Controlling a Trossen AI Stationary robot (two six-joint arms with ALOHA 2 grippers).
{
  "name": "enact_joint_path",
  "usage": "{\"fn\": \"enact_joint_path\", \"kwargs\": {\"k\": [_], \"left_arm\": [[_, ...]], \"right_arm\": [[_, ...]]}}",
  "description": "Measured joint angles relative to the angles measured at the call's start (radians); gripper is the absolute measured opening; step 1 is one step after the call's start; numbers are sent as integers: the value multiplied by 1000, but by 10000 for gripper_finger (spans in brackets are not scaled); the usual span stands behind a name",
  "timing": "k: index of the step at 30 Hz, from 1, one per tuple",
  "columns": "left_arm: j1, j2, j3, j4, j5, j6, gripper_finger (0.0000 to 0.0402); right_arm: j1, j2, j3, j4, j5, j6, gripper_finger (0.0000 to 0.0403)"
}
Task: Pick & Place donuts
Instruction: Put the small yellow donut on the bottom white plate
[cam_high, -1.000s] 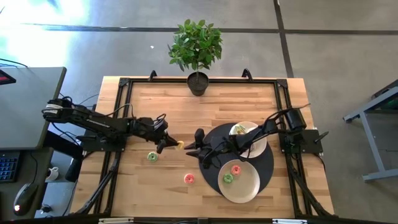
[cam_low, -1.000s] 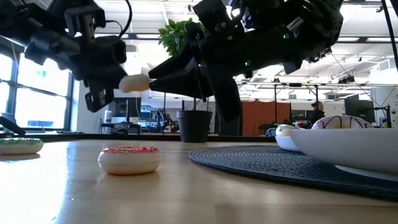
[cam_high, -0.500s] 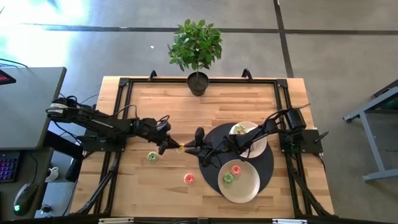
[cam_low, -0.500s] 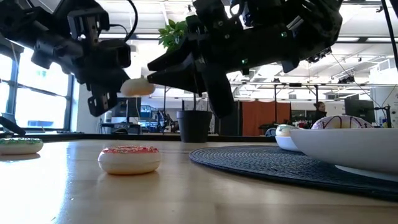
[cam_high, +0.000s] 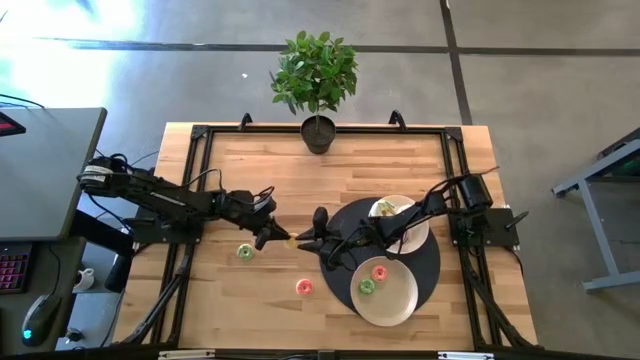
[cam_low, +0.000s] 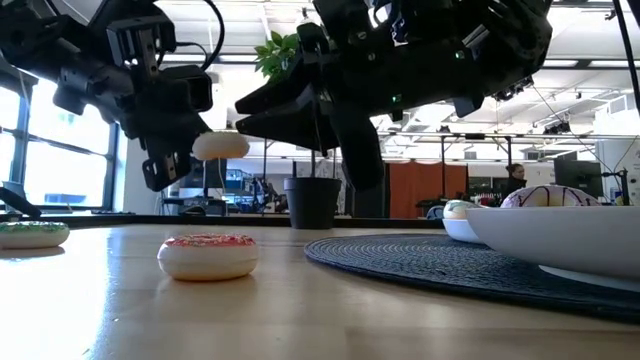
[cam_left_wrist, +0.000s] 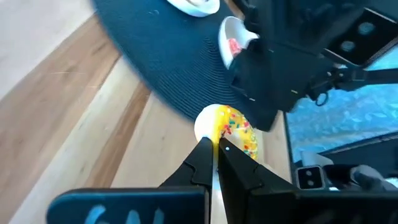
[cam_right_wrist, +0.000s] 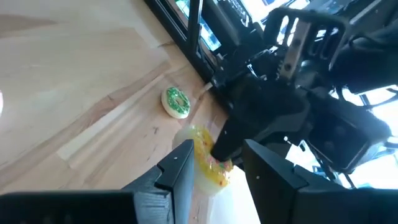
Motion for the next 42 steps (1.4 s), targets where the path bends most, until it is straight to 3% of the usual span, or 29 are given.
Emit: {"fn": "enact_joint_path", "kwargs": {"k": [10, 15, 23, 42], "left_arm": [[0, 0, 0, 27, -8, -6, 7], [0, 0, 0, 89, 39, -21, 7], [0, 0, 0, 29, 40, -29, 7], [0, 0, 0, 76, 68, -53, 7]], "right_arm": [[28, 0, 0, -36, -1, 0, 133], [27, 0, 0, -37, -2, -21, 133], [20, 0, 0, 14, 4, -60, 133], [17, 0, 0, 8, 3, -62, 133]]}}
